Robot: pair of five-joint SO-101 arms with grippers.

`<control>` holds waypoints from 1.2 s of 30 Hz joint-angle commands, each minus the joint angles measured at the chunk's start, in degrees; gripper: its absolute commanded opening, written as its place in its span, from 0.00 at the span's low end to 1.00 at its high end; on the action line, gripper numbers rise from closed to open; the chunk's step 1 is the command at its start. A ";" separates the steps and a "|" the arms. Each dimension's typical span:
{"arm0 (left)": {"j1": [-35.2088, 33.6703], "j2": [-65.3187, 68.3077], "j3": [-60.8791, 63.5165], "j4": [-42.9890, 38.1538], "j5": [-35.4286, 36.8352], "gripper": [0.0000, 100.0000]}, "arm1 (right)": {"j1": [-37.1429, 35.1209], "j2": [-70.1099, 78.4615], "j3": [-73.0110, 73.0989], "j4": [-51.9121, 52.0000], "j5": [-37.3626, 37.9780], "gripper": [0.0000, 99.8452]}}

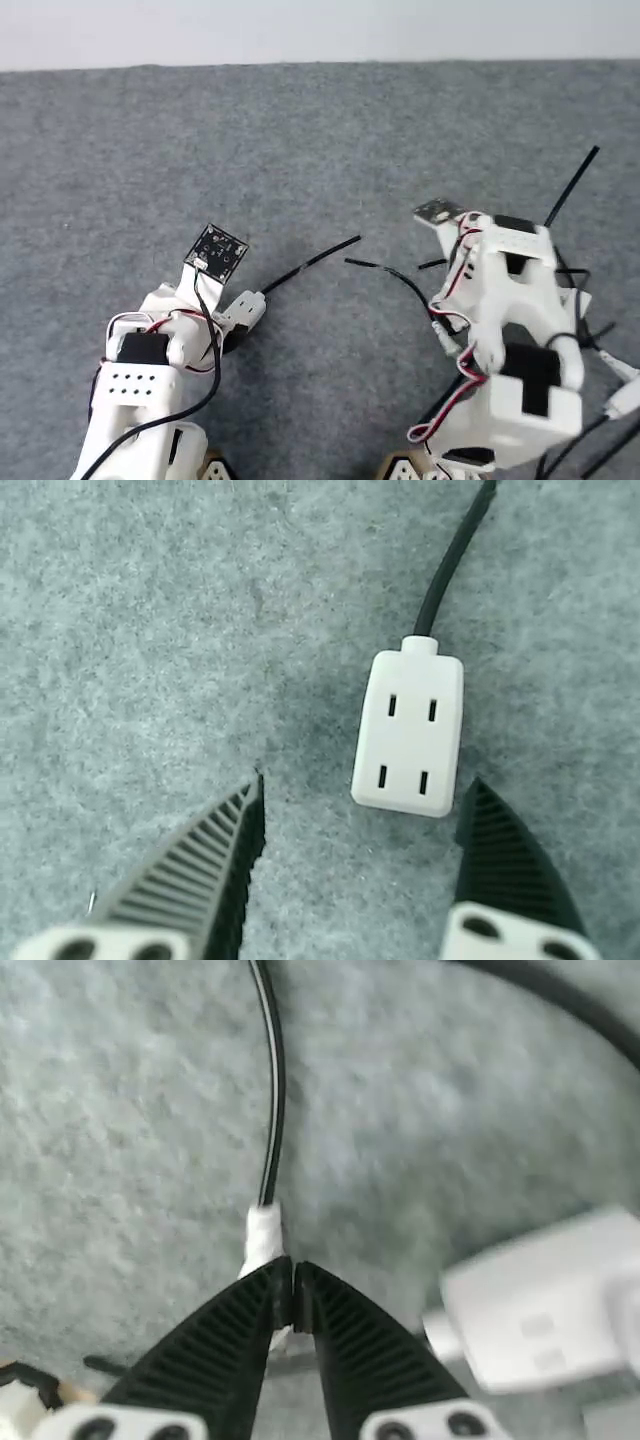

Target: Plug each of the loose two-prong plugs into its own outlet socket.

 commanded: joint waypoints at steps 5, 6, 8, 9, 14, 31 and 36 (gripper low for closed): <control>0.35 -0.97 -0.40 -1.32 -0.44 0.29 | -1.63 1.80 -1.85 1.98 0.18 0.01; 0.35 -0.97 -0.40 -1.32 -0.44 0.29 | -1.63 1.80 -1.85 2.51 0.09 0.01; 0.35 -0.97 -0.40 -1.32 -0.44 0.29 | -1.63 1.71 -2.20 2.86 -0.53 0.01; 0.35 -0.97 -0.40 -1.32 -0.44 0.29 | -1.54 1.36 -2.55 2.68 -1.76 0.01; 0.35 -0.97 -0.40 -1.32 -0.44 0.29 | -1.63 -3.91 -2.55 3.21 -3.96 0.01; 0.18 -0.97 -0.40 -1.32 -0.44 0.29 | -1.63 -17.98 8.09 0.13 -3.43 0.01; 0.09 -0.97 -0.40 -1.32 -0.44 0.29 | 0.48 -19.12 7.12 0.40 -2.55 0.01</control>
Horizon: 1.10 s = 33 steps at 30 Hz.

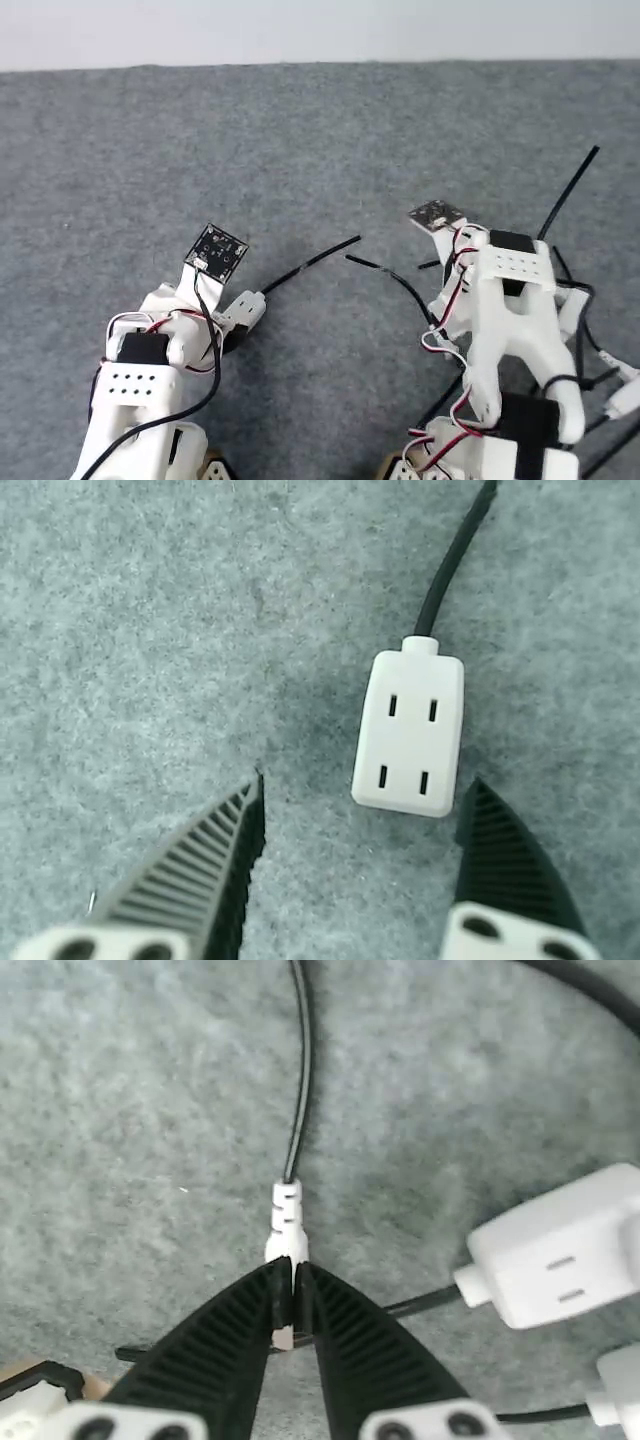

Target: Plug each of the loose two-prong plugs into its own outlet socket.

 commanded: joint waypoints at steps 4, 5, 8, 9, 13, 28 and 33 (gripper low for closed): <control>0.00 -0.97 -0.40 -1.32 -0.44 0.29 | 1.10 -0.84 -0.26 -0.92 2.29 0.01; 0.00 -0.97 -0.40 -1.32 -0.44 0.29 | 1.10 -0.13 -0.18 -0.92 2.29 0.01; 0.00 -0.97 -0.40 -1.32 -0.44 0.29 | 1.01 2.68 -0.18 -0.48 2.46 0.01; 0.00 -0.97 -0.40 -1.32 -0.44 0.29 | 0.40 3.74 -0.18 -0.40 3.16 0.01; 0.09 -0.97 -0.40 -1.32 -0.44 0.29 | -3.21 7.43 1.23 -0.48 4.40 0.01; 0.00 -0.97 -0.40 -1.41 -0.44 0.29 | -7.16 8.40 2.64 -0.84 3.96 0.01; 0.00 -0.97 -0.40 -1.41 -0.53 0.29 | -8.48 7.96 0.97 -0.31 3.87 0.01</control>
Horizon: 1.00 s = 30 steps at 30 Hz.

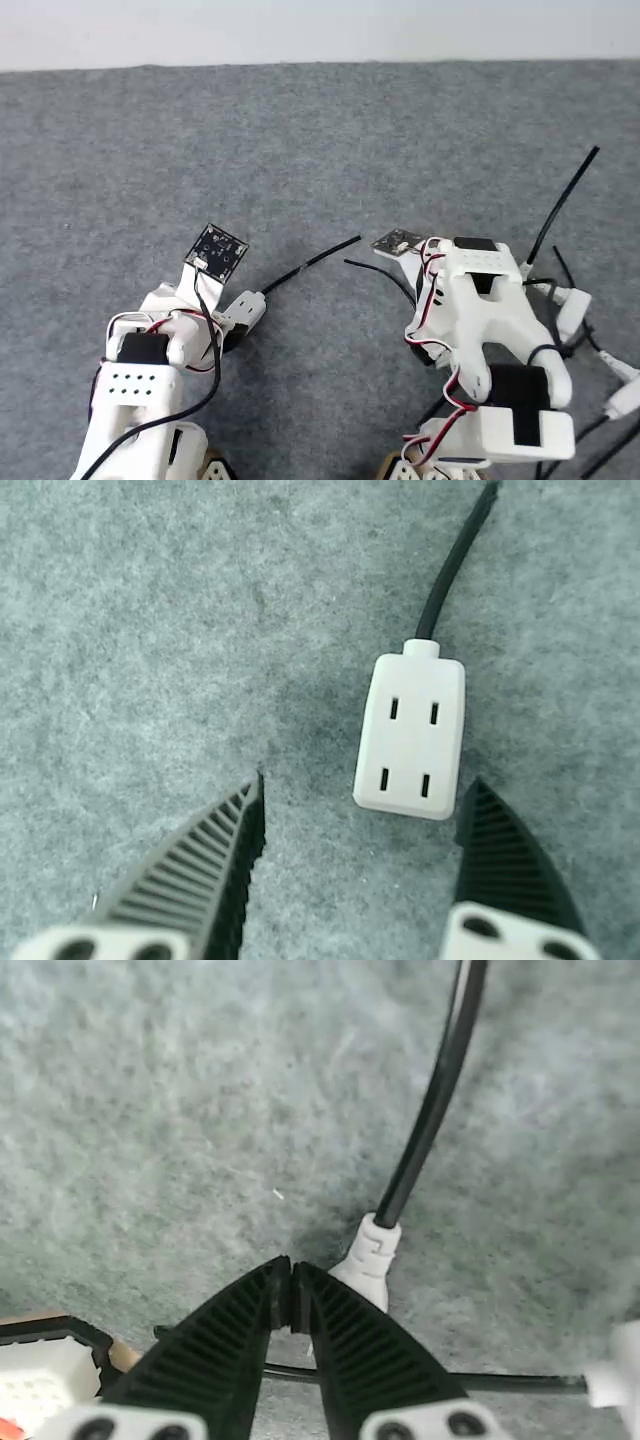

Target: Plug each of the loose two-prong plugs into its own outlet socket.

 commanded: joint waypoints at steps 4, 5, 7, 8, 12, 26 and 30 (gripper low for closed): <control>0.00 -0.97 -0.40 -1.14 -0.35 0.29 | -2.86 -4.62 -5.89 4.62 0.35 0.01; 0.00 -0.97 -0.40 -1.14 -0.35 0.29 | -3.30 -6.20 -7.12 6.29 0.26 0.01; 0.00 -0.97 -0.40 -1.14 -0.35 0.29 | -3.56 -9.63 -8.62 8.48 0.26 0.01; 0.00 -0.97 -0.40 -1.14 -0.35 0.29 | -3.56 -11.30 -9.05 9.01 0.35 0.01; 0.09 -0.97 -0.40 -1.14 -0.35 0.29 | -3.03 -17.01 -9.14 9.45 0.88 0.01; 0.09 -0.97 -0.40 -1.14 -0.35 0.29 | 1.27 -9.27 -1.32 -1.10 2.90 0.14; 0.09 -0.97 -0.40 -1.14 -0.35 0.29 | 0.92 -4.97 -1.41 -2.86 2.90 0.13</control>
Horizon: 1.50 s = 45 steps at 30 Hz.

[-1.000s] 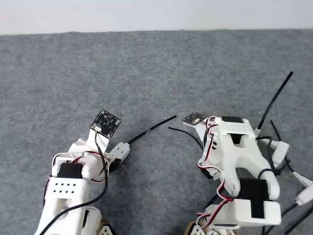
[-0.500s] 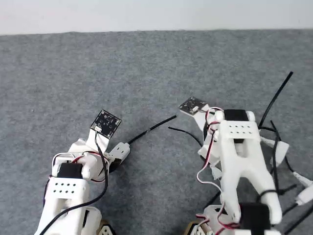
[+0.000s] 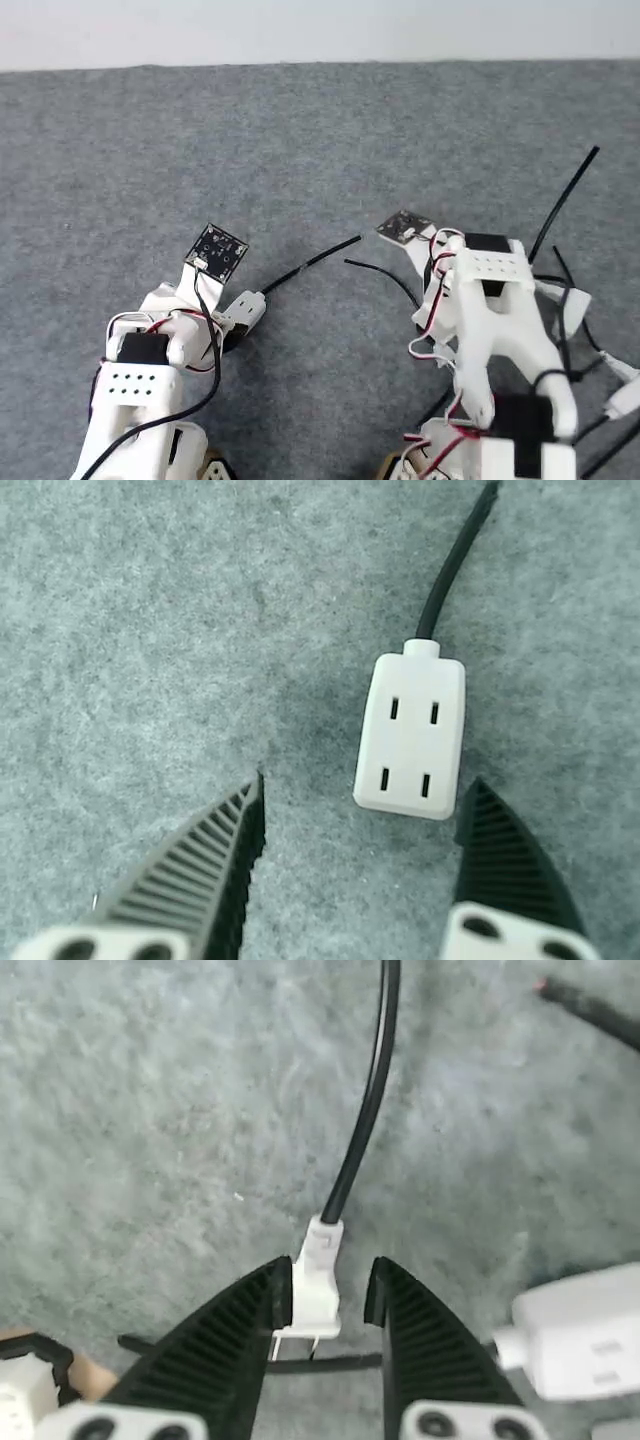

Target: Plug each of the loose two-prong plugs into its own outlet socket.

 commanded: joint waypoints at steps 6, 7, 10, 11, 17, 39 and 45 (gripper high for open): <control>0.09 -0.97 -0.40 -1.14 -0.35 0.29 | -0.48 4.62 -0.62 -3.12 0.53 0.13; 0.09 -0.97 -0.40 -1.14 -0.35 0.29 | -0.48 4.88 -0.62 -3.30 0.62 0.13; 0.18 -0.97 -0.40 -1.14 -0.35 0.29 | -0.66 5.05 -0.62 -3.38 0.62 0.13; 0.18 -0.97 -0.40 -1.14 -0.35 0.29 | -0.84 5.14 -0.62 -3.47 0.62 0.13; 0.18 -0.97 -0.40 -1.14 -0.35 0.29 | -0.92 5.41 -0.70 -4.70 0.70 0.13; 0.26 -0.97 0.04 -1.14 -0.35 0.29 | -1.80 20.88 -14.42 3.74 0.53 0.01; -0.09 -0.97 -0.31 -1.23 0.26 0.28 | -1.80 16.22 -14.68 3.21 -2.99 0.01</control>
